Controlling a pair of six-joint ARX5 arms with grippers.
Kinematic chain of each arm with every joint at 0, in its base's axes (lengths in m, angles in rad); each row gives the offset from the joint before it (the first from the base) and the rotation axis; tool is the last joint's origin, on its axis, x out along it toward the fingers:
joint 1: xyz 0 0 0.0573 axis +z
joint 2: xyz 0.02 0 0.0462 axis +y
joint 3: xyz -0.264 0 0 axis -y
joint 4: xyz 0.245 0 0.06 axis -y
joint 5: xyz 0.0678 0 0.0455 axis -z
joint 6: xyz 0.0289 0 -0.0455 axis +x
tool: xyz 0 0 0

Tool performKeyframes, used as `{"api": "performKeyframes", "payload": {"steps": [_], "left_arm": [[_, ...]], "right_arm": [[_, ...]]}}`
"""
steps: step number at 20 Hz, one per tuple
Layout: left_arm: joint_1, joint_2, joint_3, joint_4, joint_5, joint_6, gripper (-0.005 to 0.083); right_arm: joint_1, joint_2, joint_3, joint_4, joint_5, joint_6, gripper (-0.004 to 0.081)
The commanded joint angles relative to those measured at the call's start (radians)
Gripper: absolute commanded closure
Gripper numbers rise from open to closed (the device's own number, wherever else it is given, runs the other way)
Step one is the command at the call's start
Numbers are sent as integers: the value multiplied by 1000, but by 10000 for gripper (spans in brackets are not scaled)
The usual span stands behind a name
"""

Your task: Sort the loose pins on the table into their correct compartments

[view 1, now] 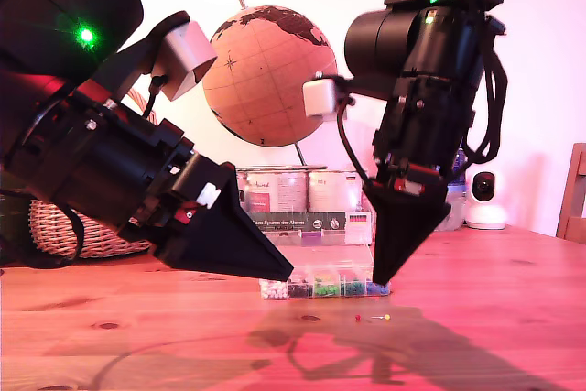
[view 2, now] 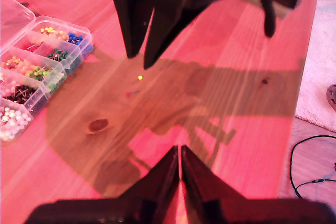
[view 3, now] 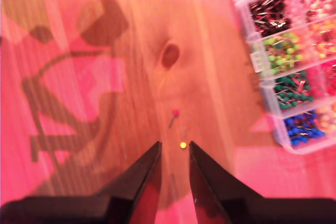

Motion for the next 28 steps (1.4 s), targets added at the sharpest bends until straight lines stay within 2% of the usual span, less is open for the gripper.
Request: {"api": "performKeyframes", "payload": {"steps": [1,8,20,28], "left_arm": [[-5,16,-2,11,3,4,797],[-5,16,-2,11,3,4,797],[-5,16,-2,14,3,4,797],[-5,16,-2,14,3,4,797]], "right_arm": [[-4,41,2,3,3,-2,628],[-37,46,2,2,-20,-3,623],[-42,52,17,17,-39,14,610],[-42,103,49,-6,-37,25,610]]}}
